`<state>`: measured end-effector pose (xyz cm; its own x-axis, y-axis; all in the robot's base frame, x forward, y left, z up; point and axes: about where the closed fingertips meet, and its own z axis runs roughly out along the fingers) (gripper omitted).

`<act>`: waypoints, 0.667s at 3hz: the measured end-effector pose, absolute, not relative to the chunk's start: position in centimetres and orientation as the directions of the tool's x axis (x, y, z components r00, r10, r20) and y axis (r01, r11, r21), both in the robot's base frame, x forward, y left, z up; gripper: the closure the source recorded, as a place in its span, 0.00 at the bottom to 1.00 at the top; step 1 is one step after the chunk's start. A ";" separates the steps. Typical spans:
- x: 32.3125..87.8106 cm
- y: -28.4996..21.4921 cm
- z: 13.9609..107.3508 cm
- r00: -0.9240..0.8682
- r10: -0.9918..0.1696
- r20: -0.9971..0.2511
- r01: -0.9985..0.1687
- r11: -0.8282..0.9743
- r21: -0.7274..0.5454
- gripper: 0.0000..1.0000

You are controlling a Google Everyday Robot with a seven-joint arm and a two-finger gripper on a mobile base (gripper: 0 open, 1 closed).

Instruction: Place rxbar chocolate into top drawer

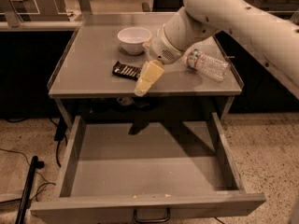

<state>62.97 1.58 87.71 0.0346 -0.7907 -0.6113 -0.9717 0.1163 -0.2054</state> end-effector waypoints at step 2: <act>65.9 5.1 85.3 -0.008 -0.795 -0.607 -0.982 0.122 -0.147 0.00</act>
Offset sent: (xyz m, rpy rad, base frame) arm 0.0428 0.0440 -0.0272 -0.0021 0.0695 -0.0205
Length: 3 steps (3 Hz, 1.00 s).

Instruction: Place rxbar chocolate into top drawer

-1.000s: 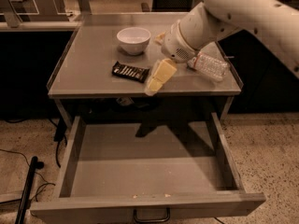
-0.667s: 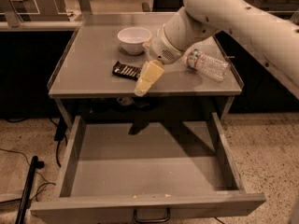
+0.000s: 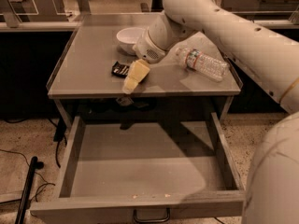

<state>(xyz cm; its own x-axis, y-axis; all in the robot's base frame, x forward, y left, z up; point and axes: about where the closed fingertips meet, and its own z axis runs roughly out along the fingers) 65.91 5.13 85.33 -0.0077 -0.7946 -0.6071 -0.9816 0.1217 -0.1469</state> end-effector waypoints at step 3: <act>68.4 6.0 82.7 -0.080 -0.796 -0.600 -0.983 0.164 -0.086 0.00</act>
Offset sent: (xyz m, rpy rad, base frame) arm 0.0313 0.0027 -0.0218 -0.0052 0.0563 -0.0601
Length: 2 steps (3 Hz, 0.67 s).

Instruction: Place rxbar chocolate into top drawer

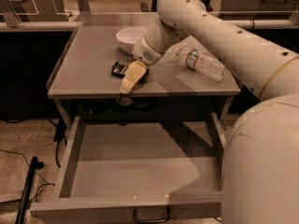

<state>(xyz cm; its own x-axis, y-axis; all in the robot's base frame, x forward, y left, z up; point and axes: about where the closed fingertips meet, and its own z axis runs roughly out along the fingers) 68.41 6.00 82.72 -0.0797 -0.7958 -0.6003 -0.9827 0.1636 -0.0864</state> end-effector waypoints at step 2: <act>68.6 5.9 82.2 -0.092 -0.797 -0.597 -0.982 0.172 -0.078 0.18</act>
Offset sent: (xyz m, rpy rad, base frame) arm 0.0021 -0.0007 -0.0052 -0.0030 0.0093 -0.0084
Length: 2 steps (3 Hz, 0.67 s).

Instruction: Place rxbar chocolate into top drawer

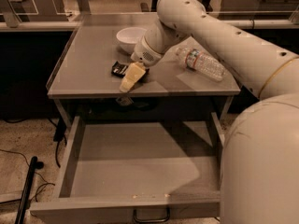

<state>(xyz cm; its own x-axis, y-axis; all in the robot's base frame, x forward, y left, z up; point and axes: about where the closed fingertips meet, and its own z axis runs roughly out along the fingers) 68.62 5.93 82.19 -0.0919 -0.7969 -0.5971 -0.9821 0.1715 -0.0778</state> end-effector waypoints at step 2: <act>68.6 5.9 82.2 -0.092 -0.797 -0.597 -0.982 0.171 -0.078 0.72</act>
Offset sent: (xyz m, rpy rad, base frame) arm 0.0000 0.0000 0.0000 0.0000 0.0001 0.0000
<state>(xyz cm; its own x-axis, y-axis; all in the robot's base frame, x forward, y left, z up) 68.62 5.93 82.18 -0.0919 -0.7969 -0.5970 -0.9821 0.1714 -0.0777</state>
